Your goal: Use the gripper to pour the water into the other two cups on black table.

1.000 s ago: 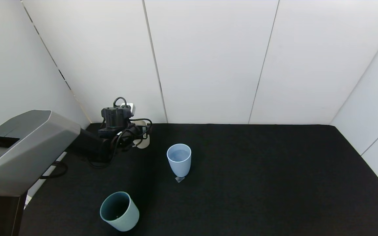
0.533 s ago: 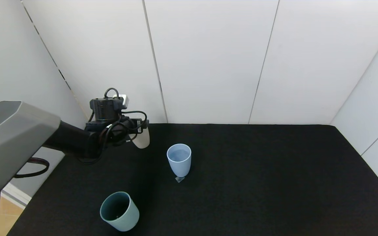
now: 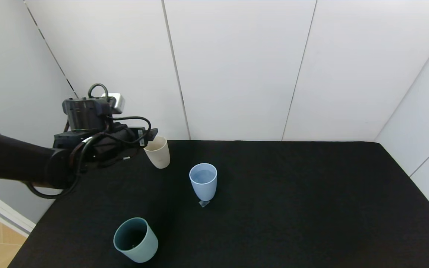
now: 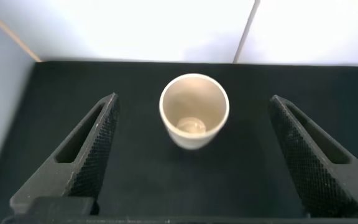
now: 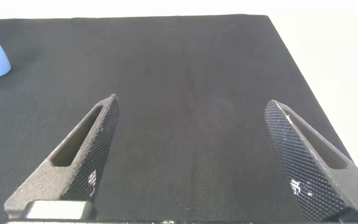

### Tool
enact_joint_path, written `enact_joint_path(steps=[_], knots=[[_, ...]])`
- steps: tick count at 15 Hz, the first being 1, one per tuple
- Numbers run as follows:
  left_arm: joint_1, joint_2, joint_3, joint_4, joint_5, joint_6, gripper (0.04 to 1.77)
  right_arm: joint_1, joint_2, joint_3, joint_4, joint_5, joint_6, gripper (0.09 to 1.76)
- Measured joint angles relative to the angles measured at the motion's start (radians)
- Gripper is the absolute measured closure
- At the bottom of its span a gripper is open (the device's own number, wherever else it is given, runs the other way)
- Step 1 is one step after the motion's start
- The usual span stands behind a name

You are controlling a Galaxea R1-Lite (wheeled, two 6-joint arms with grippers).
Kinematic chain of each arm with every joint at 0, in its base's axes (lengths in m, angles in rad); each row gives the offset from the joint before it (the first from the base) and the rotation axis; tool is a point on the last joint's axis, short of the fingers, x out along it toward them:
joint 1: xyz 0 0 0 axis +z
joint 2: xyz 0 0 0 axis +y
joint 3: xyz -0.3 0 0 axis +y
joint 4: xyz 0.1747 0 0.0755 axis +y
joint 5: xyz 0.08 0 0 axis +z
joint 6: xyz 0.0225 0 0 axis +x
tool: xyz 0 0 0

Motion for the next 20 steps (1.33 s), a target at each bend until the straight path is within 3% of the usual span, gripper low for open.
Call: enact_joint_path(steps=[10, 13, 20], knots=[[0.005, -0.564, 0.463, 0.033, 0.021, -0.001, 0.10, 0.000, 0.000, 0.000, 0.000, 0.000, 0.000, 0.14], [0.020, -0.754, 0.530, 0.165, 0.014, 0.002, 0.10, 0.000, 0.000, 0.000, 0.000, 0.000, 0.000, 0.14], [0.177, -1.209, 0.575, 0.549, -0.135, 0.006, 0.10, 0.000, 0.000, 0.000, 0.000, 0.000, 0.000, 0.14]])
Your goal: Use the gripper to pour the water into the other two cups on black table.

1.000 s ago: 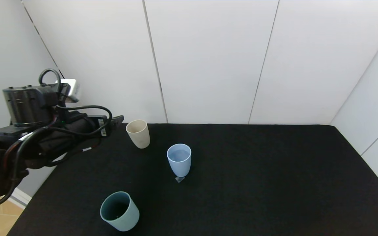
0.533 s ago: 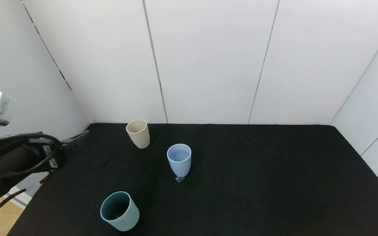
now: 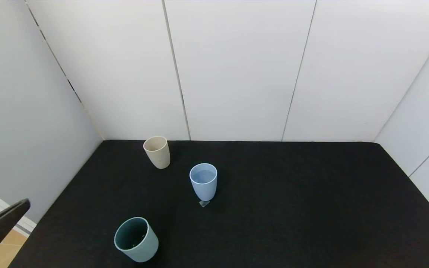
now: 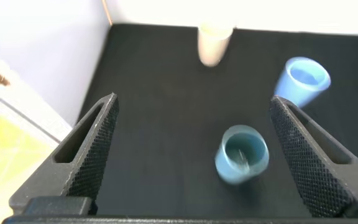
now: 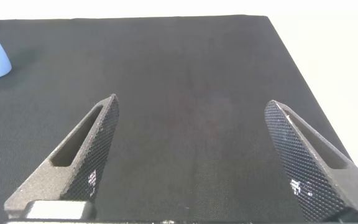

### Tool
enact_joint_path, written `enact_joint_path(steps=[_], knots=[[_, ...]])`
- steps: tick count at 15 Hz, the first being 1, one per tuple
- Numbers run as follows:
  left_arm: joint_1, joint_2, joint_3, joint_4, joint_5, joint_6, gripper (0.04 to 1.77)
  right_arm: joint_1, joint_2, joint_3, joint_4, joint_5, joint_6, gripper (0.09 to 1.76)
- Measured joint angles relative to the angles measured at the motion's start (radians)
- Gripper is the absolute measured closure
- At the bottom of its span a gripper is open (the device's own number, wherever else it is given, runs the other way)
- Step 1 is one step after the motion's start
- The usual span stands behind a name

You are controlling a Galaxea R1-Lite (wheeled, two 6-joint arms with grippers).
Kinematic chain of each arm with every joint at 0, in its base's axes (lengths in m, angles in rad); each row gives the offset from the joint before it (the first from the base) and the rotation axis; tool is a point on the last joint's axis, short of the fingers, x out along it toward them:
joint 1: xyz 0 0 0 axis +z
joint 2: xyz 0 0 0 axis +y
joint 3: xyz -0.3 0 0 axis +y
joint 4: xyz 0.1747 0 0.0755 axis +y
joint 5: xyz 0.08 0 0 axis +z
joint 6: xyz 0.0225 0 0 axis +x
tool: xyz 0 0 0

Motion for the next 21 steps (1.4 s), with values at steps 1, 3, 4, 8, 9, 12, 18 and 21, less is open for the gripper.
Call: enact_joint_path(steps=[1, 3, 4, 8, 9, 12, 18, 21], knots=[[0.010, -0.063, 0.001, 0.058, -0.015, 0.000, 0.10, 0.000, 0.000, 0.000, 0.000, 0.000, 0.000, 0.14], [0.020, -0.188, 0.006, 0.164, -0.034, 0.001, 0.09, 0.000, 0.000, 0.000, 0.000, 0.000, 0.000, 0.14], [0.021, -0.243, 0.013, 0.197, -0.038, 0.003, 0.09, 0.000, 0.000, 0.000, 0.000, 0.000, 0.000, 0.14], [0.015, -0.387, 0.099, 0.209, -0.002, 0.013, 0.09, 0.000, 0.000, 0.000, 0.000, 0.000, 0.000, 0.14], [0.004, -0.409, 0.112, 0.207, -0.003, 0.020, 0.09, 0.000, 0.000, 0.000, 0.000, 0.000, 0.000, 0.14], [-0.017, -0.463, 0.153, 0.196, 0.004, 0.024, 0.09, 0.000, 0.000, 0.000, 0.000, 0.000, 0.000, 0.14], [-0.047, -0.634, 0.277, 0.138, 0.008, 0.098, 0.09, 0.000, 0.000, 0.000, 0.000, 0.000, 0.000, 0.14], [-0.049, -0.668, 0.357, 0.088, 0.010, 0.143, 0.09, 0.000, 0.000, 0.000, 0.000, 0.000, 0.000, 0.14]])
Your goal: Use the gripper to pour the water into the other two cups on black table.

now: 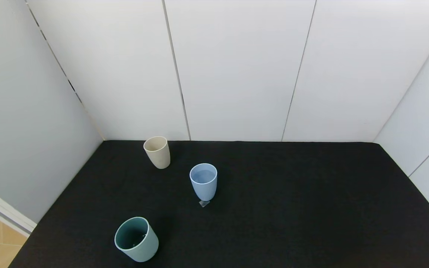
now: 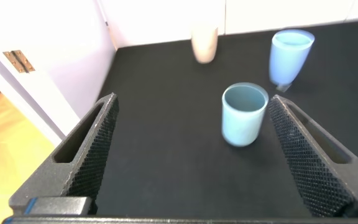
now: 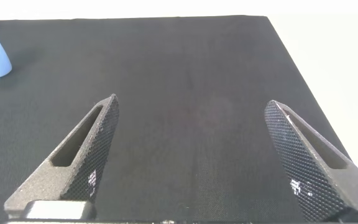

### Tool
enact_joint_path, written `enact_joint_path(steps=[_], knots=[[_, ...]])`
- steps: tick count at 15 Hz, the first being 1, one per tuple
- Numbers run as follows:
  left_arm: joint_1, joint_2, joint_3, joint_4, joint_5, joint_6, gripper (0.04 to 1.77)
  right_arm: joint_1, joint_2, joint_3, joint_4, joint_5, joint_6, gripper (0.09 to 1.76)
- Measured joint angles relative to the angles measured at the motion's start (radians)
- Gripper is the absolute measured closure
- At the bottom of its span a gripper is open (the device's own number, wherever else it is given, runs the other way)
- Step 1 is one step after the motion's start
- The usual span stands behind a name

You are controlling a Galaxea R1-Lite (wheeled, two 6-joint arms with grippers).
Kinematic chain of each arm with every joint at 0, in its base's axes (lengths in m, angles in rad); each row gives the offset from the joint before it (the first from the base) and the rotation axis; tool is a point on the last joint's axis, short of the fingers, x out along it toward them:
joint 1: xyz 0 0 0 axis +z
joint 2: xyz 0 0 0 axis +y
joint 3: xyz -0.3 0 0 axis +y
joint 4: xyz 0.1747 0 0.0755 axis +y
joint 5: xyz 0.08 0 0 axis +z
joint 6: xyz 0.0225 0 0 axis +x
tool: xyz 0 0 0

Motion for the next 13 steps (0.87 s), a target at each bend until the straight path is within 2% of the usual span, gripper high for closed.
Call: enact_joint_path(steps=[4, 8, 13], knots=[[-0.001, -0.009, 0.096, -0.067, -0.022, -0.009, 0.09, 0.000, 0.000, 0.000, 0.000, 0.000, 0.000, 0.14], [-0.001, -0.010, 0.107, -0.075, -0.017, -0.148, 0.09, 0.000, 0.000, 0.000, 0.000, 0.000, 0.000, 0.14], [-0.001, -0.010, 0.109, -0.075, 0.005, -0.186, 0.09, 0.000, 0.000, 0.000, 0.001, 0.001, -0.010, 0.14]])
